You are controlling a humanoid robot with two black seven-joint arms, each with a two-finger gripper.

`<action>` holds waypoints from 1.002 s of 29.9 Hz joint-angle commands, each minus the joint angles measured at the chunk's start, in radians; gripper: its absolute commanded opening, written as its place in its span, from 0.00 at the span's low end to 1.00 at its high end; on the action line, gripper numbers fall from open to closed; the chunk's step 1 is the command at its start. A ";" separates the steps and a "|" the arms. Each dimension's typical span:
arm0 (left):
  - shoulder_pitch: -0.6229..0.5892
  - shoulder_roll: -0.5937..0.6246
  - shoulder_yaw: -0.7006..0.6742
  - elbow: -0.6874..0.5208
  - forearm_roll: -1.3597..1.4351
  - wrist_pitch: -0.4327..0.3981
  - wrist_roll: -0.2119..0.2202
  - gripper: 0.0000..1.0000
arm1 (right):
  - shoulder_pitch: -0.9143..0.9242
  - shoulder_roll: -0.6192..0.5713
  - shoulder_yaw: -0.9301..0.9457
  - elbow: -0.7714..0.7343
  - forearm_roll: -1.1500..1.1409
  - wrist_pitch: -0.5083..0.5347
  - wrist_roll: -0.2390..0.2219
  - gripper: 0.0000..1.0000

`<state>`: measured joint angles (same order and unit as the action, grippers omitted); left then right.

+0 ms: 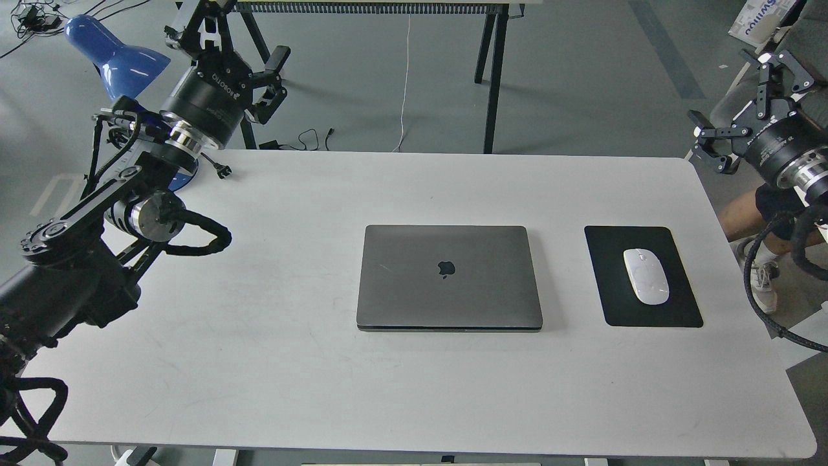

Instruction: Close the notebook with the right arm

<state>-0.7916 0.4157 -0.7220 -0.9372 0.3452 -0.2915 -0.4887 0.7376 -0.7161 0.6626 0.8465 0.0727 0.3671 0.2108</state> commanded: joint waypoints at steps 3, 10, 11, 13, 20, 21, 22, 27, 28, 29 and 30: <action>0.000 0.000 0.000 0.000 0.000 0.000 0.000 1.00 | -0.014 0.001 0.002 -0.001 0.073 -0.002 0.005 1.00; 0.000 0.000 0.000 0.000 0.000 0.000 0.000 1.00 | -0.053 0.010 -0.001 -0.007 0.072 0.007 0.019 1.00; 0.000 0.000 0.001 0.000 0.000 0.000 0.000 1.00 | -0.055 0.010 -0.005 -0.009 0.070 0.007 0.019 1.00; 0.000 0.000 0.000 0.000 0.000 0.000 0.000 1.00 | -0.057 0.012 -0.003 -0.013 0.070 0.007 0.019 1.00; 0.000 0.000 0.001 0.000 0.000 0.000 0.000 1.00 | -0.053 0.033 0.002 -0.044 0.070 0.007 0.019 1.00; 0.000 0.000 0.001 0.000 0.000 0.000 0.000 1.00 | -0.053 0.033 0.002 -0.044 0.070 0.007 0.019 1.00; 0.000 0.000 0.001 0.000 0.000 0.000 0.000 1.00 | -0.053 0.033 0.002 -0.044 0.070 0.007 0.019 1.00; -0.002 0.000 0.000 -0.002 0.000 0.000 0.000 1.00 | -0.053 0.033 -0.003 -0.044 0.070 0.007 0.019 1.00; 0.000 0.000 0.000 0.000 0.000 0.000 0.000 1.00 | -0.053 0.035 -0.005 -0.044 0.070 0.006 0.019 1.00; 0.000 0.000 0.001 0.000 0.000 0.000 0.000 1.00 | -0.053 0.035 -0.009 -0.043 0.070 0.006 0.019 1.00; 0.000 0.000 0.001 -0.002 0.000 0.000 0.000 1.00 | -0.053 0.035 -0.011 -0.040 0.070 0.006 0.019 1.00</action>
<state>-0.7917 0.4157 -0.7210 -0.9373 0.3451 -0.2915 -0.4887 0.6839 -0.6818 0.6583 0.8022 0.1426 0.3738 0.2302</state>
